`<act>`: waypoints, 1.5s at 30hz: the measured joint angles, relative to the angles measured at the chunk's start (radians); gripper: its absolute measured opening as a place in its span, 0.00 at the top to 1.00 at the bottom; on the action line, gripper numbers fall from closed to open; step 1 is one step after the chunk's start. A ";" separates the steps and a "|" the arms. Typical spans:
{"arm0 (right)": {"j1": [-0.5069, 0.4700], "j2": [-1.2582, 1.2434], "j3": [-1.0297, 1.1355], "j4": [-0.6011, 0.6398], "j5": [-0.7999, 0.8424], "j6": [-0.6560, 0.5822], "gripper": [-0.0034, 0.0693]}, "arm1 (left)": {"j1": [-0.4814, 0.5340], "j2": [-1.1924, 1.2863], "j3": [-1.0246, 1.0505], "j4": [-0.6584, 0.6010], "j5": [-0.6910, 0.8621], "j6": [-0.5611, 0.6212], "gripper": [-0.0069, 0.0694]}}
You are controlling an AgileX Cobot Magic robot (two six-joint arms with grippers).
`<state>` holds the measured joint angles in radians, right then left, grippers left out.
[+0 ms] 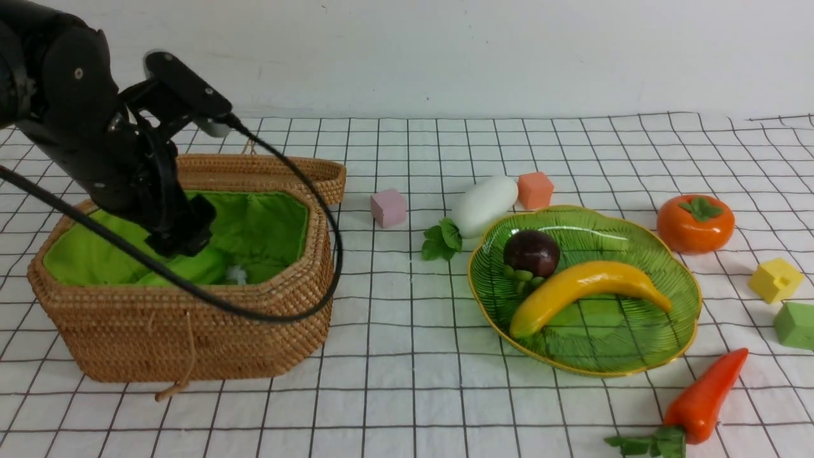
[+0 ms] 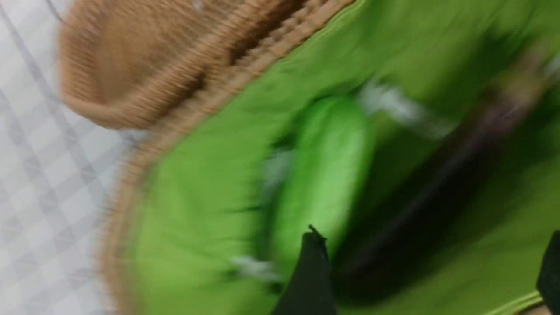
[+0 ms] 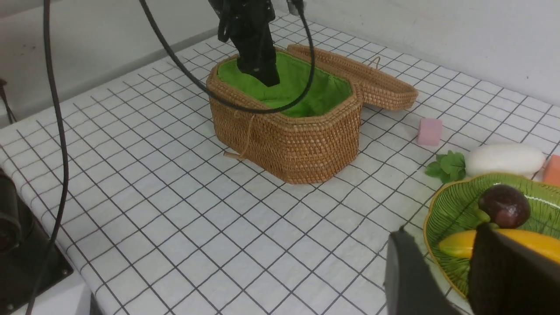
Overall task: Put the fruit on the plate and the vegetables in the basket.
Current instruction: Use the right arm to grab a carrot and put it into the left basket
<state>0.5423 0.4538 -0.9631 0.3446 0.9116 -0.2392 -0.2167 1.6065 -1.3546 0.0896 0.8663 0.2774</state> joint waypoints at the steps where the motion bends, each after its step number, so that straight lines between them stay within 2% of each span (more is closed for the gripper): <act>1: 0.000 0.009 0.000 -0.011 -0.003 0.021 0.63 | 0.000 -0.002 0.000 -0.064 0.003 -0.040 0.18; 4: 0.000 0.048 0.000 -0.047 0.000 0.072 0.63 | 0.000 -0.018 0.000 -0.244 0.030 -0.109 0.43; 5: 0.000 0.065 0.000 -0.059 0.003 0.085 0.63 | 0.000 -0.027 0.000 -0.312 0.041 -0.105 0.57; 6: 0.000 0.068 0.000 -0.062 0.007 0.088 0.63 | 0.000 -0.027 0.000 -0.312 0.044 -0.102 0.59; 7: 0.000 0.097 0.000 -0.065 0.016 0.109 0.63 | 0.000 -0.045 0.001 -0.400 0.065 -0.056 0.78; 8: 0.000 0.105 0.000 -0.065 0.019 0.115 0.63 | 0.000 -0.047 0.001 -0.408 0.065 -0.056 0.80; 10: 0.000 0.144 0.000 -0.068 0.026 0.128 0.63 | -0.007 -0.074 0.001 -0.493 0.088 0.017 0.93; 15: 0.000 0.213 0.000 -0.068 0.027 0.136 0.63 | -0.076 -0.105 0.001 -0.512 0.083 0.048 0.93; 20: 0.000 0.280 0.000 -0.067 0.027 0.140 0.63 | -0.278 -0.106 0.001 -0.358 0.060 -0.033 0.93; 23: 0.000 0.295 0.001 -0.058 0.027 0.140 0.63 | -0.347 -0.078 -0.027 -0.313 0.027 -0.118 0.93; 26: 0.000 0.296 0.002 -0.043 0.027 0.140 0.63 | -0.355 0.006 -0.134 -0.290 0.038 -0.166 0.93; 34: 0.000 0.296 0.002 -0.033 0.108 0.140 0.63 | -0.352 0.364 -0.542 -0.231 0.084 -0.130 0.92; 38: 0.000 0.296 0.002 -0.030 0.165 0.140 0.63 | -0.327 0.545 -0.767 -0.210 0.112 -0.079 0.77; 39: 0.000 0.296 0.002 -0.030 0.165 0.140 0.63 | -0.326 0.551 -0.767 -0.208 0.112 -0.075 0.77; 44: 0.000 0.296 0.002 -0.030 0.171 0.140 0.63 | -0.293 0.683 -0.851 -0.204 0.044 0.059 0.36; 45: 0.000 0.296 0.002 -0.030 0.171 0.140 0.63 | -0.292 0.697 -0.851 -0.204 0.027 0.075 0.31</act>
<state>0.5423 0.7498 -0.9612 0.3147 1.0827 -0.0994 -0.5082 2.3030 -2.2059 -0.1142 0.8931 0.3520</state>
